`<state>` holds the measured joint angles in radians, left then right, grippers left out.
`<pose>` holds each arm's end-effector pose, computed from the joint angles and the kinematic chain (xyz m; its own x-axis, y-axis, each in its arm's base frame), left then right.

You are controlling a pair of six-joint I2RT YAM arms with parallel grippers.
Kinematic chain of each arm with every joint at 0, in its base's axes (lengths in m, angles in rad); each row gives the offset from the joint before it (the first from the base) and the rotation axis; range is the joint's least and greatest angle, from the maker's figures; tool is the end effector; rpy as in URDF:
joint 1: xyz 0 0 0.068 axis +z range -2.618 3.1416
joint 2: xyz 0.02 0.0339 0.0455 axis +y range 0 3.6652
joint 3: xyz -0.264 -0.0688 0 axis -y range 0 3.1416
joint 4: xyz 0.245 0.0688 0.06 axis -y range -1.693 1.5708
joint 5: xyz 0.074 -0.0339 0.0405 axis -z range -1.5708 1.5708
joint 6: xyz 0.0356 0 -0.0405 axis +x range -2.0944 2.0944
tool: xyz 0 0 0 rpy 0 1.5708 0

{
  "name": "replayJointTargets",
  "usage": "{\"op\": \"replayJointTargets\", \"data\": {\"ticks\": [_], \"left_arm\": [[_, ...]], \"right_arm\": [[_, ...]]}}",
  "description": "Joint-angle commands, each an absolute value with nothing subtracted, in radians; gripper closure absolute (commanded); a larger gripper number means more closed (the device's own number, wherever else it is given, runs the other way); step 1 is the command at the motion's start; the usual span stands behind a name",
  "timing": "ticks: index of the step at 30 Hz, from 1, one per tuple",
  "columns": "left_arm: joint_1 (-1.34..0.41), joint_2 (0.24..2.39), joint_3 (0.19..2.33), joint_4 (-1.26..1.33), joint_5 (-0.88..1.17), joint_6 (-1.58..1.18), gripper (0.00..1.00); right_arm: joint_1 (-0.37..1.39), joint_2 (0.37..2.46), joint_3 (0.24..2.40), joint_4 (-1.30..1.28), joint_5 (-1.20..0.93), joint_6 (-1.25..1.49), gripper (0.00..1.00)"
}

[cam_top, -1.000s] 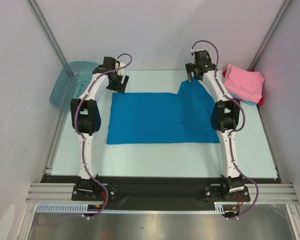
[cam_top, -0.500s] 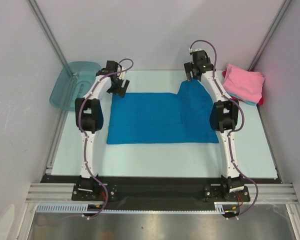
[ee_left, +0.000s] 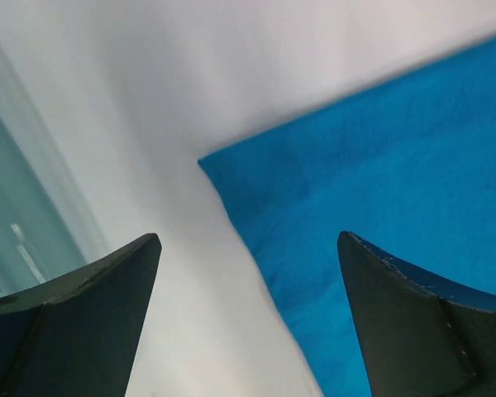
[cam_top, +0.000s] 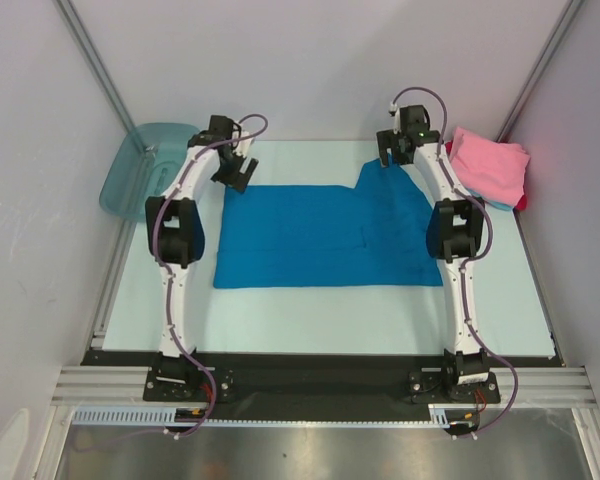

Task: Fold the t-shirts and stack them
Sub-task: Fold the tshirt

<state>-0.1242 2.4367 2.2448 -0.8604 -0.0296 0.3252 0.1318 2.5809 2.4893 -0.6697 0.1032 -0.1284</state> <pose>0.5234 -0.0643 0.2015 -0.7818 0.4194 -0.4614 0.3789 0.9072 0.1827 0.5678 0.0716 0.2157 -0.6710 -0.2174 -0.7089 -0.1439 0.9760 -0.1632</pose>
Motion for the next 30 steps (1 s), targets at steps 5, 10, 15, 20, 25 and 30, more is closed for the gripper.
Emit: {"op": "replayJointTargets", "data": {"ticks": [5, 10, 15, 20, 25, 30], "left_arm": [[-0.12, 2.174, 2.206, -0.93, -0.032, 0.448, 0.05], [-0.123, 2.097, 2.209, -0.972, -0.054, 0.475, 0.04], [-0.14, 2.074, 2.207, -0.988, -0.084, 0.498, 0.04], [-0.182, 2.086, 2.217, -0.986, -0.112, 0.512, 0.04], [-0.196, 2.114, 2.233, -0.986, -0.106, 0.508, 0.04], [-0.199, 2.129, 2.246, -0.985, -0.094, 0.499, 0.04]], "right_arm": [[0.074, 2.619, 2.51, -0.744, -0.109, -0.084, 0.13], [0.034, 2.597, 2.47, -0.721, -0.143, -0.097, 0.13], [0.008, 2.605, 2.464, -0.715, -0.163, -0.089, 0.19], [-0.021, 2.612, 2.459, -0.729, -0.183, -0.095, 0.22], [-0.021, 2.618, 2.447, -0.733, -0.219, -0.104, 0.27], [-0.018, 2.625, 2.448, -0.764, -0.313, -0.12, 0.29]]}}
